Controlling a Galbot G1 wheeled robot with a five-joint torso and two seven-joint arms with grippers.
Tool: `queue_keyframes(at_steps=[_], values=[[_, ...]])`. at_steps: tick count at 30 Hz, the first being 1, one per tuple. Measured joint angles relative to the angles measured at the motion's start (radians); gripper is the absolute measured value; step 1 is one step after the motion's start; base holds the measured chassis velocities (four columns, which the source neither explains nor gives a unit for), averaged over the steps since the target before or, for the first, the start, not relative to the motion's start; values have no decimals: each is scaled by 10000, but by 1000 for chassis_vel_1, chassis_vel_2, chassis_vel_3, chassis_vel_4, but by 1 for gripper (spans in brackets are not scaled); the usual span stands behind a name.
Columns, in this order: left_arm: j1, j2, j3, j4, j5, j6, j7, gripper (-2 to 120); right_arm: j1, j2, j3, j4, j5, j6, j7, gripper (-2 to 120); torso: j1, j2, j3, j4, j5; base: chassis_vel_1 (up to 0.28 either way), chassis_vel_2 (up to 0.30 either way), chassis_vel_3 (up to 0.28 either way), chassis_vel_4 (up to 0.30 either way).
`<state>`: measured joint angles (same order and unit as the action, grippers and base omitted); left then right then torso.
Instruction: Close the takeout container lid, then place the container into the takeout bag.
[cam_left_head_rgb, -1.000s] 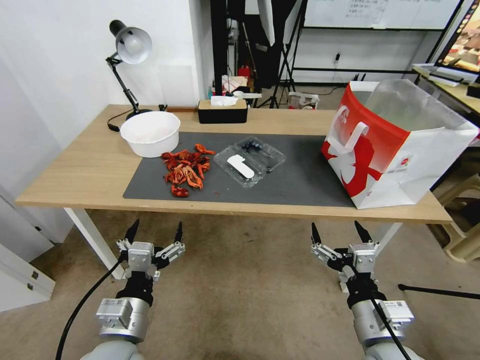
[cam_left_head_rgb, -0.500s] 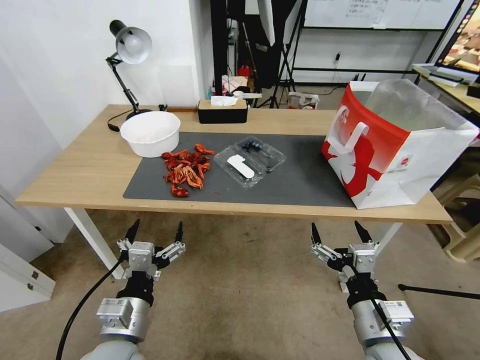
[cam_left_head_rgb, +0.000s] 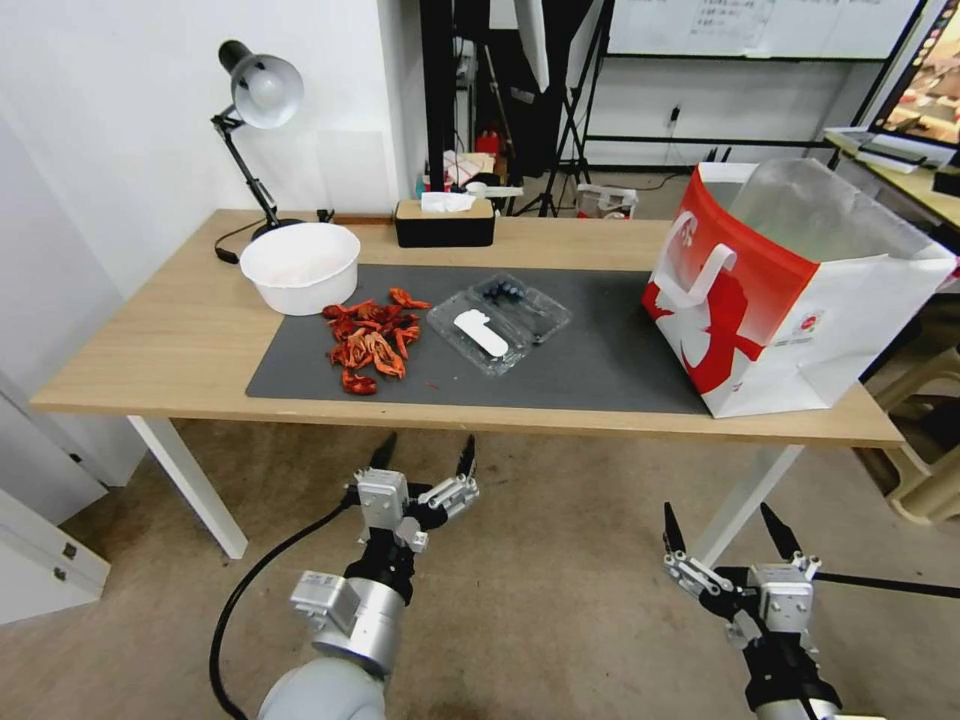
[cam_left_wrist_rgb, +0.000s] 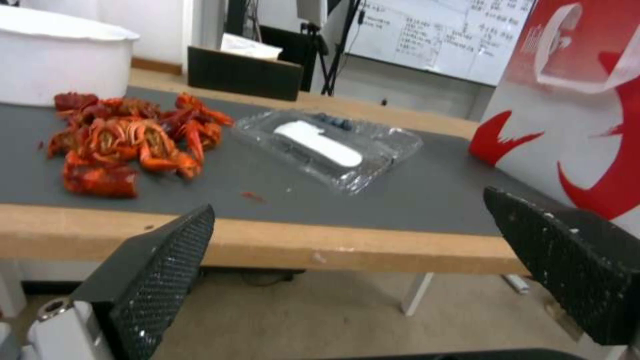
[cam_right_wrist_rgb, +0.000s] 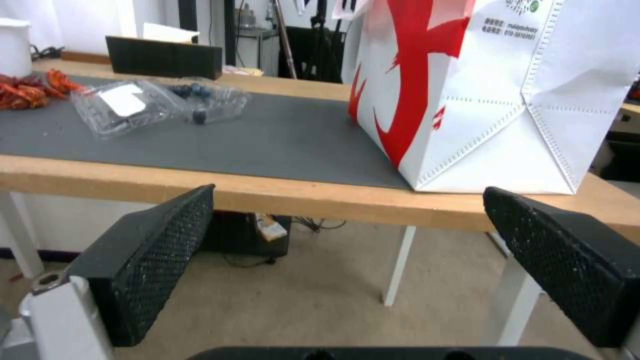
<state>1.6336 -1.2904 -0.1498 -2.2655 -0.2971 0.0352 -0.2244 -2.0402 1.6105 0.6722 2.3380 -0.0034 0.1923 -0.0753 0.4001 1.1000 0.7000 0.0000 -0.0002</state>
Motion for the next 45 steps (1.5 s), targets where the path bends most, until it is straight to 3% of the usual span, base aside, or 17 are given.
queue_keyframes(at_steps=[34,45], values=[[445,-65,-349,-17,348,-279,-199,100,667,-28,12,-426,621,-166,-201,100,-1,1,0,-1,1,0,0,0,0],[602,-162,-562,87,479,-290,7,100,1894,-1261,-417,-1521,1637,-235,-109,100,-1,0,0,0,1,0,0,0,0]])
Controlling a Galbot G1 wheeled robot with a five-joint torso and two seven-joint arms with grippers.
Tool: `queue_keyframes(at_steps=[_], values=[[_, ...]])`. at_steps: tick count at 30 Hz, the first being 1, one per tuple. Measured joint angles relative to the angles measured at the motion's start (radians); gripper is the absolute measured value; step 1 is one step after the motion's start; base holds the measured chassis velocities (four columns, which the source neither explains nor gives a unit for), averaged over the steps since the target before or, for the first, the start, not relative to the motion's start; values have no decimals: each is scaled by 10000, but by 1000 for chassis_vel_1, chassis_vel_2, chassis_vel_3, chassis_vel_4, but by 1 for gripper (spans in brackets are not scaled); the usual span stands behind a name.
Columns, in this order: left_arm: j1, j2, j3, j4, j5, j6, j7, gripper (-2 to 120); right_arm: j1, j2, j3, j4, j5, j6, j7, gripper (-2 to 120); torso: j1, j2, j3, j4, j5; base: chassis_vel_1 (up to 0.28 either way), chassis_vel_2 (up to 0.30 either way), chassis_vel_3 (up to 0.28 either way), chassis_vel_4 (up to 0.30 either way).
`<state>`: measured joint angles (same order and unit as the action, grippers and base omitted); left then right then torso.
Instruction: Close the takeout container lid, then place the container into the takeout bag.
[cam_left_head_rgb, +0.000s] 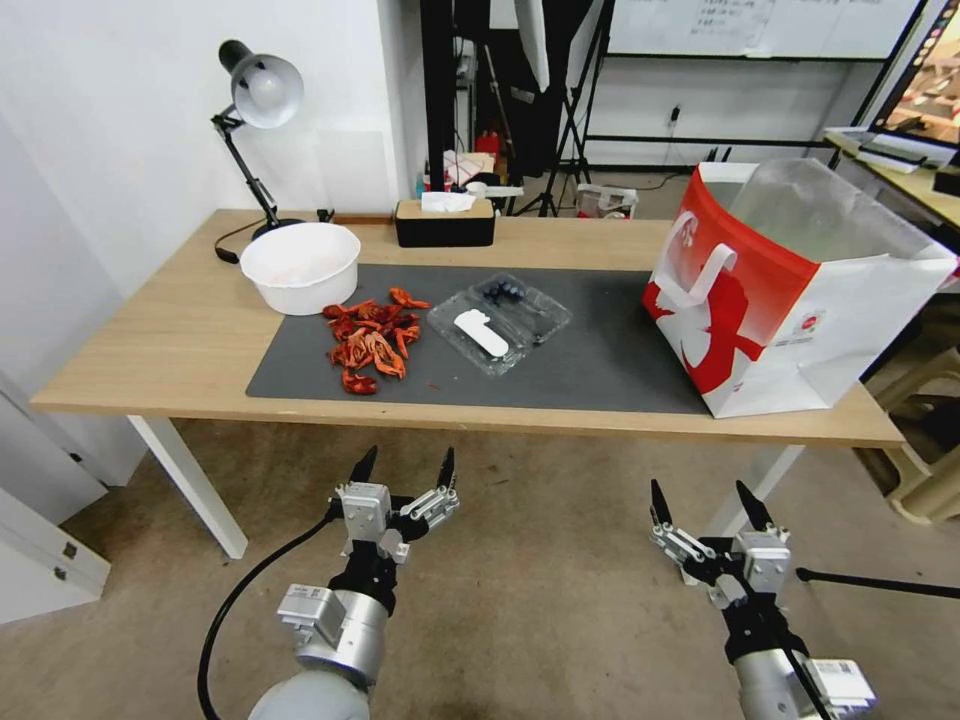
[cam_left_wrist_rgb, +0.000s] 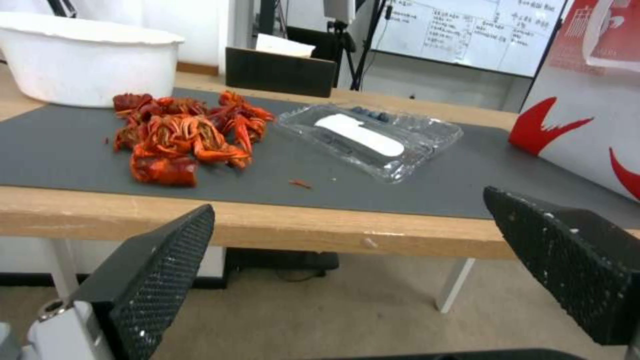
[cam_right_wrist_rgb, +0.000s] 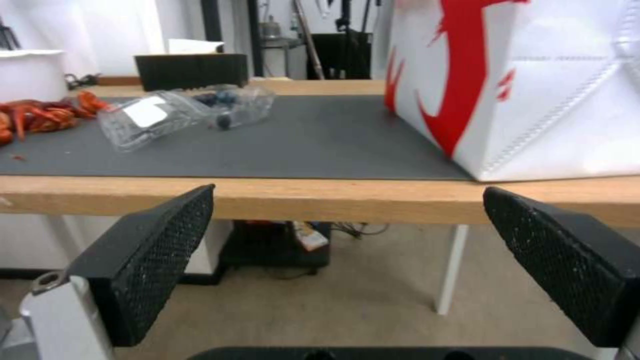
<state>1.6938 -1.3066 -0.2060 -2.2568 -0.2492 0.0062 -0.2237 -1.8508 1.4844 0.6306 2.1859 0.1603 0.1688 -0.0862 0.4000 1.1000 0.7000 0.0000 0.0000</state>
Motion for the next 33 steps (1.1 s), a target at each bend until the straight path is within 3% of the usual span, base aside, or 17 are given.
queue_keyframes(at_steps=[11,18,25,33], values=[[-46,-69,-238,196,-6,13,233,100,1236,-1409,-610,-400,918,-392,155,100,0,0,0,-3,3,0,0,0,0],[-66,-55,-523,330,-38,-84,419,100,3073,-3191,-1154,-756,2030,-1035,590,100,0,0,1,-2,2,0,0,0,0],[-176,50,-697,433,-115,-117,545,100,4185,-3966,-1546,-1138,2965,-1391,944,100,1,0,1,-3,2,0,0,0,0],[-237,-4,-709,611,-174,-134,583,100,6457,-4830,-2786,-1873,4120,-2622,1673,100,1,0,1,-1,0,0,0,0,0]])
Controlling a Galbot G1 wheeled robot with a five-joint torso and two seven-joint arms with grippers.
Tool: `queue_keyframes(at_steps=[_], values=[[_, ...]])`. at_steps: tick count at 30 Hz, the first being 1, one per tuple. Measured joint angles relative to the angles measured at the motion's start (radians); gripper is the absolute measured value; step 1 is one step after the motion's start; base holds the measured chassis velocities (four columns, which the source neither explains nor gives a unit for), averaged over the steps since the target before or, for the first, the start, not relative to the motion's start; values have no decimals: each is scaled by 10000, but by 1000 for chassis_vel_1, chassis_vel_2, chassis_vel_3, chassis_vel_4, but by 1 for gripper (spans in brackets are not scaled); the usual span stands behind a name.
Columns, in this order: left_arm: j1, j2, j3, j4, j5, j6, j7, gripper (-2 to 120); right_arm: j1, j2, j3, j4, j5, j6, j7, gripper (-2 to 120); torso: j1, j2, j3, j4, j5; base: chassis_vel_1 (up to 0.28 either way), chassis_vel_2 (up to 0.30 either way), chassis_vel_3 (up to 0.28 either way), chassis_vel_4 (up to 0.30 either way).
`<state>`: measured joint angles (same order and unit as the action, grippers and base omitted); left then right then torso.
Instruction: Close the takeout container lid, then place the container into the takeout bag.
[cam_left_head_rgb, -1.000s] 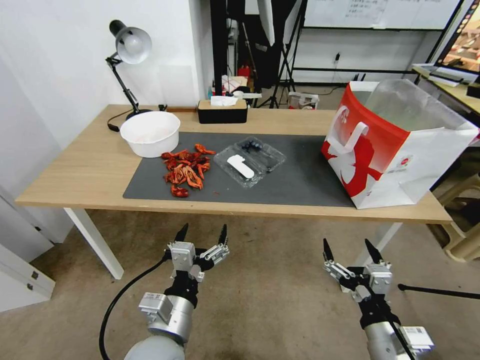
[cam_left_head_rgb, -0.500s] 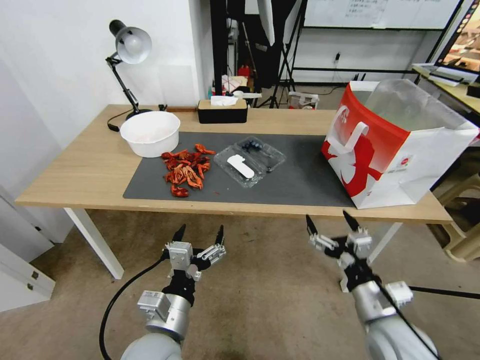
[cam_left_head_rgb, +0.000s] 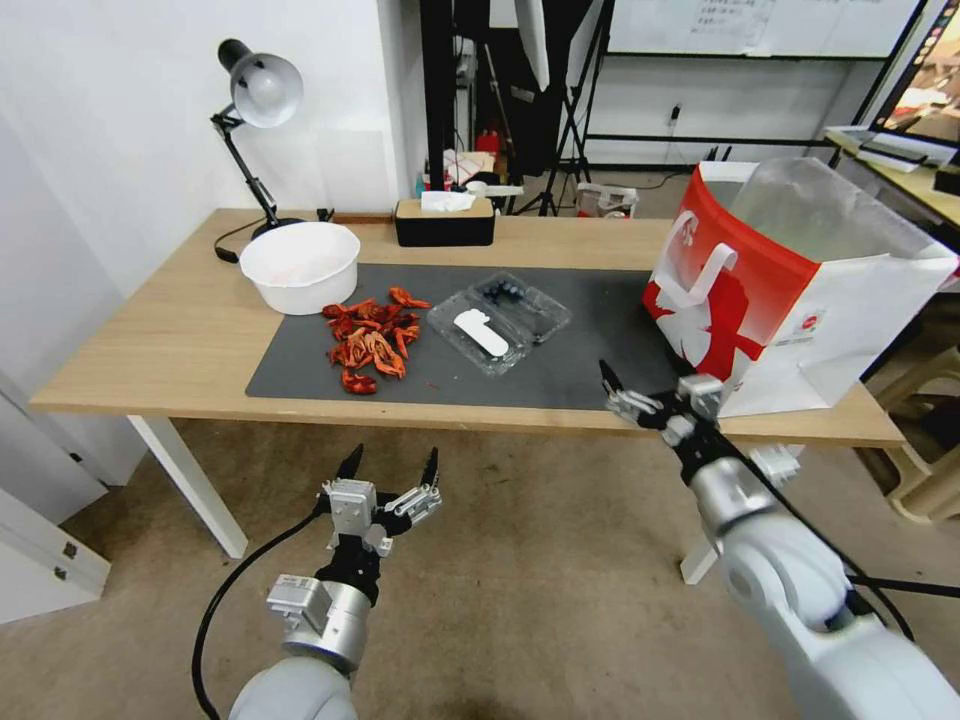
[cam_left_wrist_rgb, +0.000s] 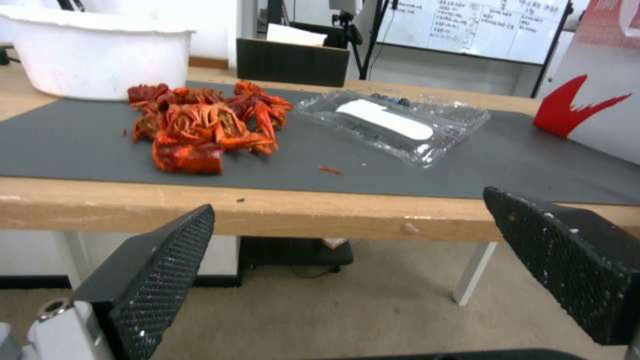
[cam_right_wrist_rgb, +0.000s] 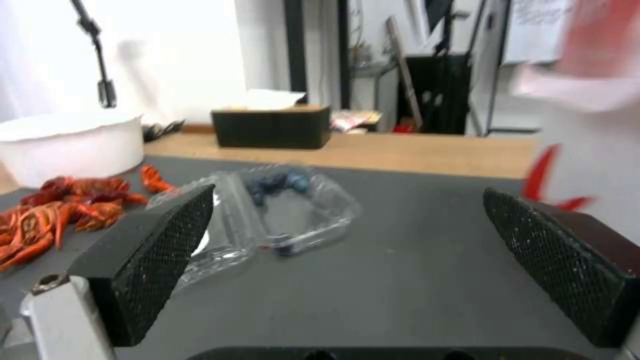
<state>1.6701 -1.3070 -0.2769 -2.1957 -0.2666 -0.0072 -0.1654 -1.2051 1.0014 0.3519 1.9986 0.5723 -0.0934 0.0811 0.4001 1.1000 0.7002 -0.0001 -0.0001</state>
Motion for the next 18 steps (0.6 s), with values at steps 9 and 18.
queue_keyframes(at_steps=[9,18], values=[[-74,-12,-51,189,-9,-28,25,100,2984,-642,-2071,-1381,931,-1545,1062,100,0,-1,-1,-1,0,0,0,0,0],[-174,-17,-69,366,-17,-49,-65,100,6361,-690,-4172,-2785,2156,-4407,2396,100,1,-1,0,1,2,0,0,0,0]])
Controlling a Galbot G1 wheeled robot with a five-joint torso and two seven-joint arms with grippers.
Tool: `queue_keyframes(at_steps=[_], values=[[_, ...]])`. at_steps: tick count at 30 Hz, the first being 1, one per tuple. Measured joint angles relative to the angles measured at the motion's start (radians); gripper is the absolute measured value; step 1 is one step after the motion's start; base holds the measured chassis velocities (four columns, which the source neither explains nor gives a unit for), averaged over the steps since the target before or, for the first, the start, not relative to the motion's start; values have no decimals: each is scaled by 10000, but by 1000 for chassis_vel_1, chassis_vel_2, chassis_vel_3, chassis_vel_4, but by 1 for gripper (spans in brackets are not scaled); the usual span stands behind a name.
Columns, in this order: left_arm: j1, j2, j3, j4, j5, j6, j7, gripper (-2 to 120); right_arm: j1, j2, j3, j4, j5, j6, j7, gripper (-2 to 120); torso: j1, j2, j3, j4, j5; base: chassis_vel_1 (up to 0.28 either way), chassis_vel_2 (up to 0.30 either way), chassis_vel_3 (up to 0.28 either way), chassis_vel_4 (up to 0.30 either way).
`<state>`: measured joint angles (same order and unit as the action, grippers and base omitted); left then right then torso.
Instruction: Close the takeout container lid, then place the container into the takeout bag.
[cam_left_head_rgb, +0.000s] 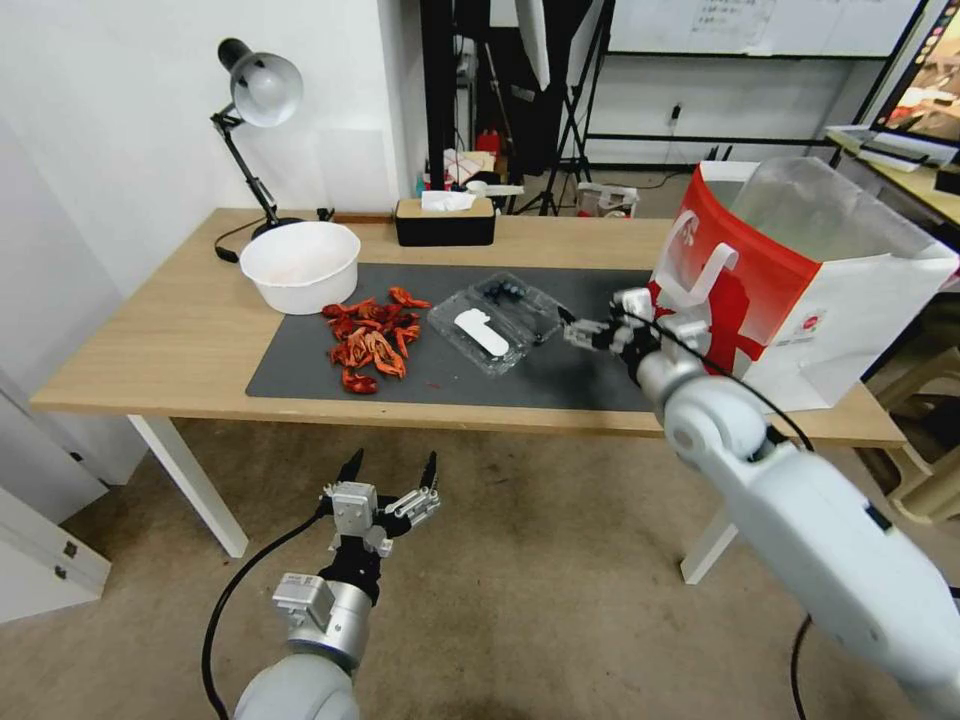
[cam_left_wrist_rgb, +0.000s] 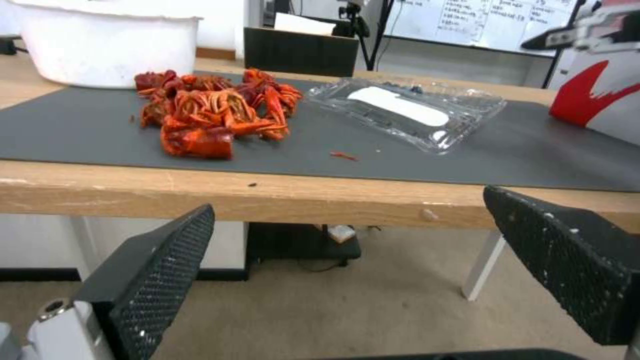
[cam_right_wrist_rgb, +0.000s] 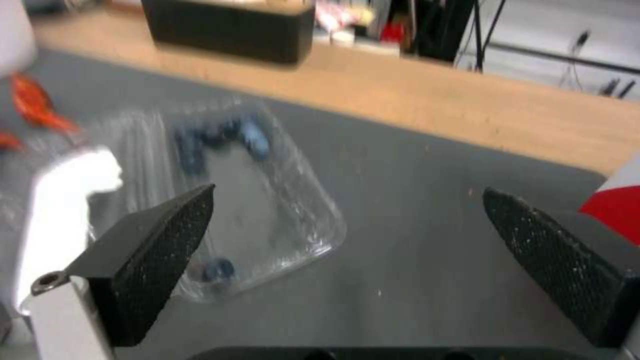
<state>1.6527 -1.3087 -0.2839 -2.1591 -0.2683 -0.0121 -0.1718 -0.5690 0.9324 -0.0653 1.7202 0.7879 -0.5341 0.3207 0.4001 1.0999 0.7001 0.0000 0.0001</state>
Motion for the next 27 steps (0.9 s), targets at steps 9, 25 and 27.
queue_keyframes(at_steps=[9,25,27], values=[[111,-26,-59,124,7,-167,-43,100,1910,380,-1479,-919,308,-1920,874,100,0,0,-2,1,-5,0,0,0,0],[45,-11,-44,329,-27,-231,-173,100,3304,354,-2669,-2185,1534,-2066,339,100,-1,2,-1,0,-1,0,0,0,0],[45,-16,-23,337,-22,-232,-175,100,3320,334,-2699,-2242,1650,-2060,310,100,-1,2,-1,-1,-1,0,0,0,0]])
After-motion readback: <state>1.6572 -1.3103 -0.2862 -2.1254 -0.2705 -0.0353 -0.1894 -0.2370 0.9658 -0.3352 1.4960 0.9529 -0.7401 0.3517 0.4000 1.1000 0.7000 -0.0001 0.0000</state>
